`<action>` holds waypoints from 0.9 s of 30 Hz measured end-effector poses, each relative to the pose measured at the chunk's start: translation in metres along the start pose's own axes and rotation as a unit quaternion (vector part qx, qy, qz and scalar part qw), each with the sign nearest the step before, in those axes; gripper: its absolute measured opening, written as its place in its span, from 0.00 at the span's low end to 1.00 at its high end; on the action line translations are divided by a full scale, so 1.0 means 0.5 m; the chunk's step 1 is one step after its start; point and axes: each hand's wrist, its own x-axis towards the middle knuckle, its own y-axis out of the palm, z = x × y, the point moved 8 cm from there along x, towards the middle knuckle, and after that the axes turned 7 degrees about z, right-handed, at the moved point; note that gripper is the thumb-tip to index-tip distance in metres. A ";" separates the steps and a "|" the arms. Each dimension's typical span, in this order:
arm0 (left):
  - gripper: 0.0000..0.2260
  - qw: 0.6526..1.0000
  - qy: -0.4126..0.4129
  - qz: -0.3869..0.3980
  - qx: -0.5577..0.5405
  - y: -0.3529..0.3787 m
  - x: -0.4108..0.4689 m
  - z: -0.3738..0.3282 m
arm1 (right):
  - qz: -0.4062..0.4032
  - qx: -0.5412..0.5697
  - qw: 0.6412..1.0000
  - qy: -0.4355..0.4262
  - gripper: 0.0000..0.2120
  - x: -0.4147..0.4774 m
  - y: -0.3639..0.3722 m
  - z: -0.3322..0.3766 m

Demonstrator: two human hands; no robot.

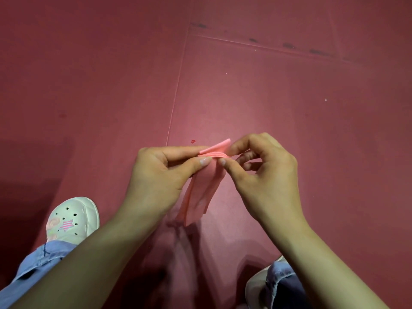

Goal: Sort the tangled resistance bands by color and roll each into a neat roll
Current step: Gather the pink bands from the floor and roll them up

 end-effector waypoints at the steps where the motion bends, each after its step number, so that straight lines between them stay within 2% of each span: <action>1: 0.09 1.000 0.001 -0.004 0.005 -0.001 0.000 -0.001 | 0.000 0.001 1.000 -0.001 0.09 0.000 0.000 0.001; 7: 0.09 1.000 -0.004 -0.004 0.026 -0.003 0.002 -0.004 | 0.019 0.013 1.000 -0.010 0.07 0.000 0.001 0.007; 14: 0.08 0.999 0.015 0.002 0.033 0.001 0.001 -0.009 | 0.058 0.131 0.989 0.029 0.08 0.003 0.013 -0.012; 21: 0.07 0.999 0.017 -0.018 0.035 -0.003 0.001 -0.007 | 0.050 0.145 0.988 0.028 0.10 0.007 0.009 -0.009; 27: 0.16 1.000 0.009 -0.013 -0.009 0.003 0.002 -0.001 | 0.031 0.197 0.978 0.064 0.11 0.008 0.007 -0.020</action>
